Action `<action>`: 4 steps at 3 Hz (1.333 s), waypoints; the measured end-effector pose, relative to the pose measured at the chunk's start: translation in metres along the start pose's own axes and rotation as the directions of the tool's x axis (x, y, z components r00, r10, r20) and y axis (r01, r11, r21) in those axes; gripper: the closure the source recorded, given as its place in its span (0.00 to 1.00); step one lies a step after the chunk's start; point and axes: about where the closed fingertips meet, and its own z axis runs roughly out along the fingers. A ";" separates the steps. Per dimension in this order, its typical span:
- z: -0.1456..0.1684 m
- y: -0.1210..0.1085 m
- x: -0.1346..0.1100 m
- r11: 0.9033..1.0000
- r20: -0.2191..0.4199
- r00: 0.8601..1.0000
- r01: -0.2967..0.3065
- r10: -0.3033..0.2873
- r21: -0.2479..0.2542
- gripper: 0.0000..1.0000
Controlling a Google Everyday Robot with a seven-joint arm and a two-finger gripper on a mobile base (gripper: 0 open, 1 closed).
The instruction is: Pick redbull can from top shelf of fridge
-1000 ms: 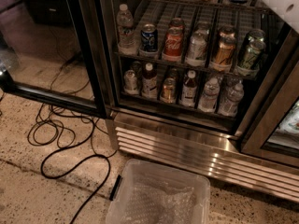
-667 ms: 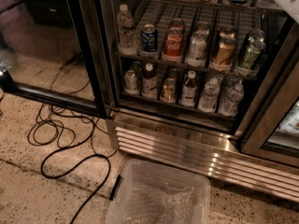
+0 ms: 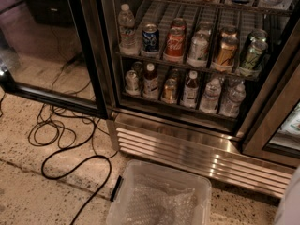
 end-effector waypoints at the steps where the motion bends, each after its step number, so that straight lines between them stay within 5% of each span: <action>1: -0.008 0.003 -0.006 1.000 -0.042 0.999 -0.017 0.016 -0.020 1.00; 4: -0.019 0.001 -0.004 0.999 -0.108 0.994 -0.030 0.025 -0.041 1.00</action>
Offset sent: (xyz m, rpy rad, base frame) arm -0.0017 0.0130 0.0475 0.1203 0.0161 0.0616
